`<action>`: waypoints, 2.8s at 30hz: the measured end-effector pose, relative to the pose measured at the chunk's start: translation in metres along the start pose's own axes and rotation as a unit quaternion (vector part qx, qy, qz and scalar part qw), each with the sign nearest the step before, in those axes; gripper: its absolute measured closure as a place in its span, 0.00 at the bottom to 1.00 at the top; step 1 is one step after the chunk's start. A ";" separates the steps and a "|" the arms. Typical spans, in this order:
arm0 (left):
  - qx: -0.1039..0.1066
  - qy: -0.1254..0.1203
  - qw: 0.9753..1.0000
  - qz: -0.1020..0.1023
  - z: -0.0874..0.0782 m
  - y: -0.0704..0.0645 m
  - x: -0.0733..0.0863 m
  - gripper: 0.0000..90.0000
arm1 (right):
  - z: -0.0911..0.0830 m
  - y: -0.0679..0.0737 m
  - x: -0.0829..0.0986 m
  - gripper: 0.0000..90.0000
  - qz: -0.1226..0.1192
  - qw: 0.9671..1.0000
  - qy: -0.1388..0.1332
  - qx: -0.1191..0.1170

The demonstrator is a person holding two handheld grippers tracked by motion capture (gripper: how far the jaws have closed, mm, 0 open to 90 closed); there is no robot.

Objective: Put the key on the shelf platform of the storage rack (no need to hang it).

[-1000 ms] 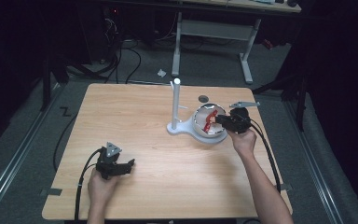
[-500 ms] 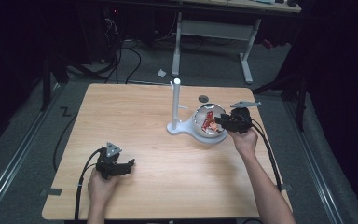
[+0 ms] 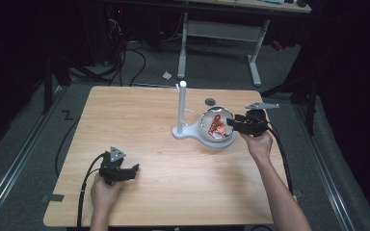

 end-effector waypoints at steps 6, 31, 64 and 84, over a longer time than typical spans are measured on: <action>0.000 -0.001 1.000 -0.001 0.000 0.000 0.000 0.24 | -0.009 -0.002 -0.004 0.58 0.000 1.000 -0.010 0.002; 0.000 -0.001 1.000 -0.001 0.000 0.000 0.000 0.24 | -0.048 -0.001 -0.013 0.54 -0.003 0.999 -0.038 0.005; 0.001 0.000 1.000 0.000 0.000 0.000 0.000 0.24 | -0.095 0.001 -0.002 0.50 -0.001 0.998 -0.055 0.007; 0.001 0.000 1.000 -0.001 0.000 0.000 0.000 0.24 | -0.120 0.019 0.005 0.48 -0.031 0.998 -0.057 0.004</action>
Point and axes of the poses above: each handheld gripper's, and its own axes: z roughly forward along the jaws, x roughly out of its underside, y roughly to its left, the point moved 9 cm from there along z, roughly forward along the jaws, and after that the axes turned 1 degree about z, right-handed, at the moved point
